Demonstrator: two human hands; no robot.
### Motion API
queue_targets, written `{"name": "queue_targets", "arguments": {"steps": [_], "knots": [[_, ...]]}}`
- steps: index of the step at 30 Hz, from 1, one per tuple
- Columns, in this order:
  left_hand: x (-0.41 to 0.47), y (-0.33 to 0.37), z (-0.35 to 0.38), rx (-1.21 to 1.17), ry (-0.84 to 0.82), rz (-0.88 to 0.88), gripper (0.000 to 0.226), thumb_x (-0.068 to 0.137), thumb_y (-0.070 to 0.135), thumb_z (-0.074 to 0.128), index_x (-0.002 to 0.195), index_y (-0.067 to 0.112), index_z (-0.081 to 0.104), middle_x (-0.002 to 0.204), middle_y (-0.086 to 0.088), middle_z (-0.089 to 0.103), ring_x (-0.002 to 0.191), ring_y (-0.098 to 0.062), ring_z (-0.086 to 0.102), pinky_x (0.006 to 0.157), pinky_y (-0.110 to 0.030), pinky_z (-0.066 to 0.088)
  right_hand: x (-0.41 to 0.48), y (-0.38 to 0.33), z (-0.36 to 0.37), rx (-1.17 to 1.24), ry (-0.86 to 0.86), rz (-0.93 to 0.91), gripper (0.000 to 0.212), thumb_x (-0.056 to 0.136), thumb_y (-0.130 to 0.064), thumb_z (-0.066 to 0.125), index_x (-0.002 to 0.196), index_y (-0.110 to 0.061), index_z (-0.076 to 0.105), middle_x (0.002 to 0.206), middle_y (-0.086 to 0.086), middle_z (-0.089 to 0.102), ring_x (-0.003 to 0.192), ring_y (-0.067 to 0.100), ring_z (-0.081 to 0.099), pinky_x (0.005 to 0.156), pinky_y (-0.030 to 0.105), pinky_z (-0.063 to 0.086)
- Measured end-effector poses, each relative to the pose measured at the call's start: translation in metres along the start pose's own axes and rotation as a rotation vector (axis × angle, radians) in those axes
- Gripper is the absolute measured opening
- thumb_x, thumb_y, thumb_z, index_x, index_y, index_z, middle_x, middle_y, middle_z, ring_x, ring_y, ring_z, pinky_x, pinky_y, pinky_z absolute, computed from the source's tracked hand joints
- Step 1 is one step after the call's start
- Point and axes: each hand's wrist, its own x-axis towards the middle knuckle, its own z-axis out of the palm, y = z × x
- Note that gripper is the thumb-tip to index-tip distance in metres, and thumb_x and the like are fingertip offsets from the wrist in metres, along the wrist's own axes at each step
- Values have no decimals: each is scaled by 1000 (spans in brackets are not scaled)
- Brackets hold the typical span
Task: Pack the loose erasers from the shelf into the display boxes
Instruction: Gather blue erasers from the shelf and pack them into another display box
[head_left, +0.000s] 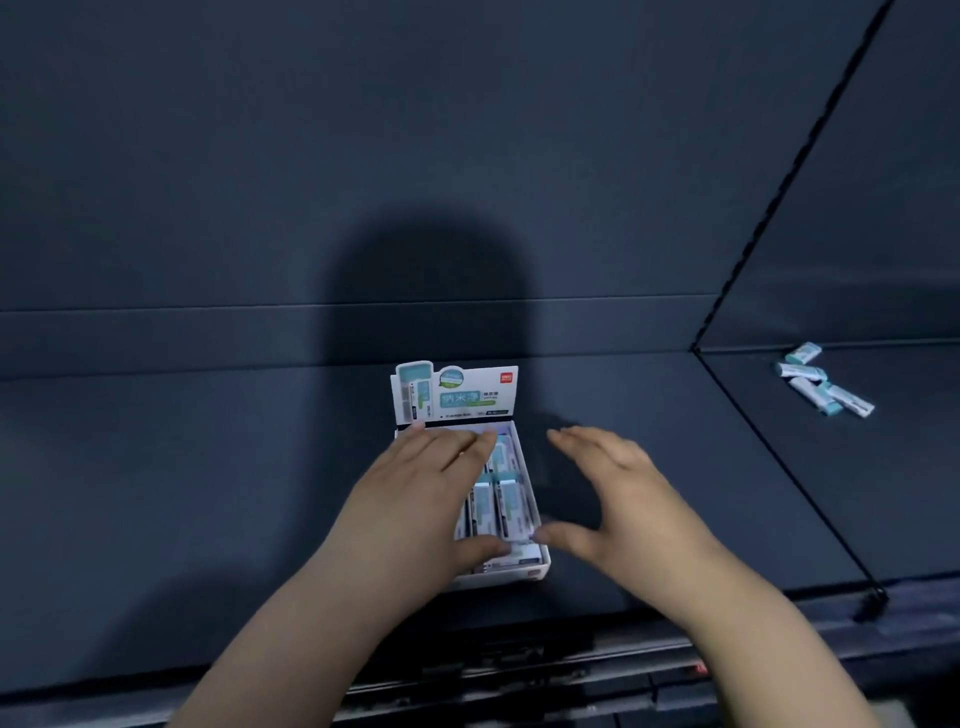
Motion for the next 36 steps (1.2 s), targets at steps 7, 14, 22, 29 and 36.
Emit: {"name": "queue_targets", "arguments": {"steps": [7,14,22,29,36], "knots": [[6,20,-4,54,-8,-47,67,72,63,51,115,14,65,101,1,68,94,-20,65,91,-41,48,-12,5,-7,-107,-18,27,82,78,-55,60,145,-24,24,149,-11,26,137,6,16,113,20,15],[30,65,-4,81,-107,-87,72,89,62,34,148,26,14,147,8,28,136,-14,22,114,-30,9,-18,35,-23,-104,-31,23,79,81,-56,56,145,-26,22,149,-12,23,137,4,15,112,19,15],[82,146,11,68,-127,-189,67,81,56,55,137,21,45,129,3,55,119,-17,50,110,-35,25,-17,123,-71,-160,-77,-65,79,83,-56,53,146,-24,20,150,-10,22,138,7,14,113,22,14],[147,226,36,97,-105,-241,66,95,54,29,149,24,6,152,5,18,141,-15,14,118,-33,1,-26,219,-120,-169,-85,-112,79,81,-57,55,145,-25,22,148,-12,24,136,5,15,111,19,14],[181,272,52,76,-117,-331,66,94,55,33,149,26,9,152,7,20,140,-15,16,115,-30,1,-29,274,-145,-176,-130,-101,78,82,-57,55,145,-26,21,149,-13,23,137,5,15,110,17,14]]}}
